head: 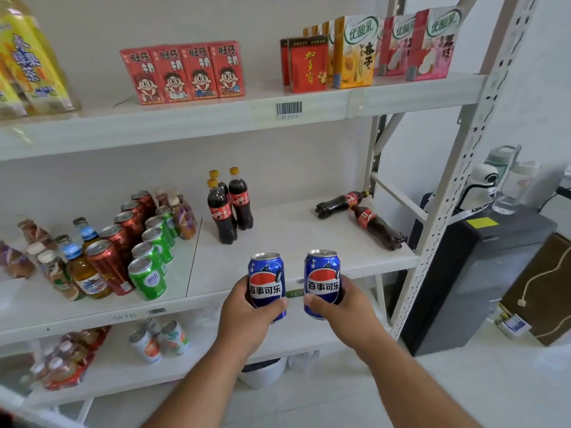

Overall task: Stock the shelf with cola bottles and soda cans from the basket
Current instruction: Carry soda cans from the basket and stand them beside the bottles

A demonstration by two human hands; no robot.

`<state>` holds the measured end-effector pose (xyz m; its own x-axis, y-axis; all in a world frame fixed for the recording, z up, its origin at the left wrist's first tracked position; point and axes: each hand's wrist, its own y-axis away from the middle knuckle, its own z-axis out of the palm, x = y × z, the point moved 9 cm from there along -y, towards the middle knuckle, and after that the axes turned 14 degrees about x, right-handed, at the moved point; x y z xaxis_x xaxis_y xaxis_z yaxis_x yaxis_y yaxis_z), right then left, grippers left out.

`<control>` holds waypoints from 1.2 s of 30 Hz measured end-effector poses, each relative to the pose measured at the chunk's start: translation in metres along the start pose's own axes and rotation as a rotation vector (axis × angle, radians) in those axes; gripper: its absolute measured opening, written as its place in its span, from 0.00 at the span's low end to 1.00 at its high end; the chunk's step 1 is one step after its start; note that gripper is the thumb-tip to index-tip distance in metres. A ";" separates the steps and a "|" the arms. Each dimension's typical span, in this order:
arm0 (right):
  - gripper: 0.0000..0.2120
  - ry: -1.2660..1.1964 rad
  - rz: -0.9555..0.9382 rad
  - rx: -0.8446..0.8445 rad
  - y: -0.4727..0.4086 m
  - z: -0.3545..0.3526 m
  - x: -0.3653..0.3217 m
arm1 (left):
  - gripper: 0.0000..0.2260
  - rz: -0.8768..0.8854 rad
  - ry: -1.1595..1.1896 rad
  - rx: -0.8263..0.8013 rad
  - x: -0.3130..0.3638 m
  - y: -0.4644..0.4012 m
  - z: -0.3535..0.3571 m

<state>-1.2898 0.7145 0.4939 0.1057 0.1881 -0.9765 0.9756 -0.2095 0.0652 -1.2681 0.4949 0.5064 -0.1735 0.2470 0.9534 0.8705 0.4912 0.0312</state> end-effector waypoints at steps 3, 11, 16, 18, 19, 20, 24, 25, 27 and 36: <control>0.20 0.008 0.021 -0.014 -0.031 0.006 0.004 | 0.25 -0.006 -0.004 0.004 -0.005 -0.026 0.019; 0.24 0.076 0.035 -0.016 -0.116 0.036 0.011 | 0.25 0.007 0.024 0.011 -0.022 -0.104 0.064; 0.24 0.105 0.032 -0.005 -0.155 0.051 0.019 | 0.27 -0.002 0.016 0.001 -0.032 -0.144 0.085; 0.23 0.122 0.034 0.000 -0.169 0.055 0.023 | 0.27 -0.015 0.016 -0.002 -0.037 -0.157 0.091; 0.23 0.133 0.029 0.001 -0.176 0.057 0.024 | 0.27 -0.018 0.016 -0.005 -0.040 -0.163 0.094; 0.23 0.145 0.022 0.002 -0.183 0.059 0.025 | 0.27 -0.020 0.012 -0.010 -0.043 -0.169 0.098; 0.23 0.155 0.029 -0.002 -0.212 0.069 0.034 | 0.29 -0.030 -0.002 -0.011 -0.058 -0.193 0.111; 0.23 0.158 0.030 -0.004 -0.219 0.072 0.036 | 0.29 -0.028 -0.006 -0.007 -0.061 -0.199 0.114; 0.22 0.180 0.024 -0.001 -0.235 0.078 0.042 | 0.29 -0.024 -0.007 0.004 -0.065 -0.212 0.122; 0.23 0.218 0.035 -0.027 -0.294 0.098 0.063 | 0.30 -0.011 -0.024 0.059 -0.072 -0.253 0.157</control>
<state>-1.5892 0.6940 0.3926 0.1758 0.3849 -0.9060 0.9751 -0.1942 0.1067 -1.5479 0.4842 0.3832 -0.1946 0.2606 0.9456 0.8397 0.5426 0.0232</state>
